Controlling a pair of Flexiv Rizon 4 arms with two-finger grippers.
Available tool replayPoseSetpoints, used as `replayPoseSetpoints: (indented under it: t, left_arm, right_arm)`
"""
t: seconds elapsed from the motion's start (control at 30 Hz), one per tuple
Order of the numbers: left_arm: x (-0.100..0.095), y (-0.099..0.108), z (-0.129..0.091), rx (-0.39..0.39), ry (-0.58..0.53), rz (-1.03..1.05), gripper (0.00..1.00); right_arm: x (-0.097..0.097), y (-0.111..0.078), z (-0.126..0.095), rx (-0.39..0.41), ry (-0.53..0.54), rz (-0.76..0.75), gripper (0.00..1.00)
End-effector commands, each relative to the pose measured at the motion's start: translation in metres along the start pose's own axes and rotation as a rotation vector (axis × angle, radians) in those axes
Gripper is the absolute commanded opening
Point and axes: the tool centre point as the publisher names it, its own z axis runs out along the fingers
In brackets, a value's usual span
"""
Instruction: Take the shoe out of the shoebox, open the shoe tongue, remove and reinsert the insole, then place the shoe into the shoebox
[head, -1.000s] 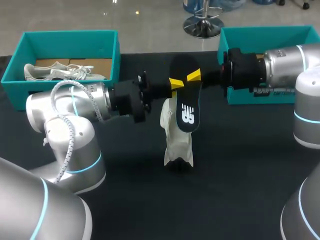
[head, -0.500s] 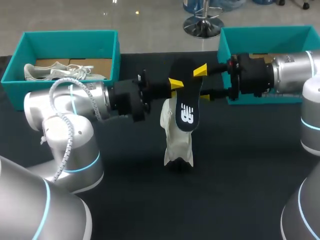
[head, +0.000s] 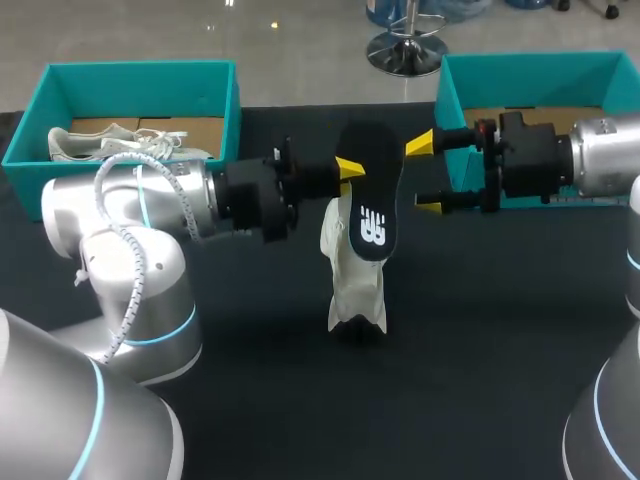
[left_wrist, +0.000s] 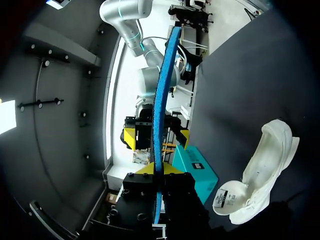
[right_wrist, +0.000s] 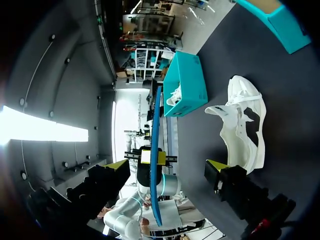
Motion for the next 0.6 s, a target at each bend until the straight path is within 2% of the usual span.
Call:
replayPoseSetpoints:
  t: [0.03,0.13,0.27,0.6]
  left_arm:
    - [-0.002,-0.003,0.001,-0.002,0.021,-0.005,0.0]
    - [-0.002,-0.004,0.0,0.007,0.034,-0.012,0.0]
    - [-0.002,-0.005,-0.002,0.014,0.049,-0.023,0.0]
    - [-0.002,-0.007,-0.005,0.027,0.077,-0.044,0.0]
  right_arm:
    - [0.001,-0.001,0.001,-0.002,-0.005,0.001,1.0]
    - [-0.005,-0.002,-0.004,-0.017,-0.008,0.013,1.0]
    - [-0.021,-0.009,-0.027,-0.051,-0.049,0.025,1.0]
    - [-0.033,-0.032,-0.082,-0.107,-0.138,0.043,1.0]
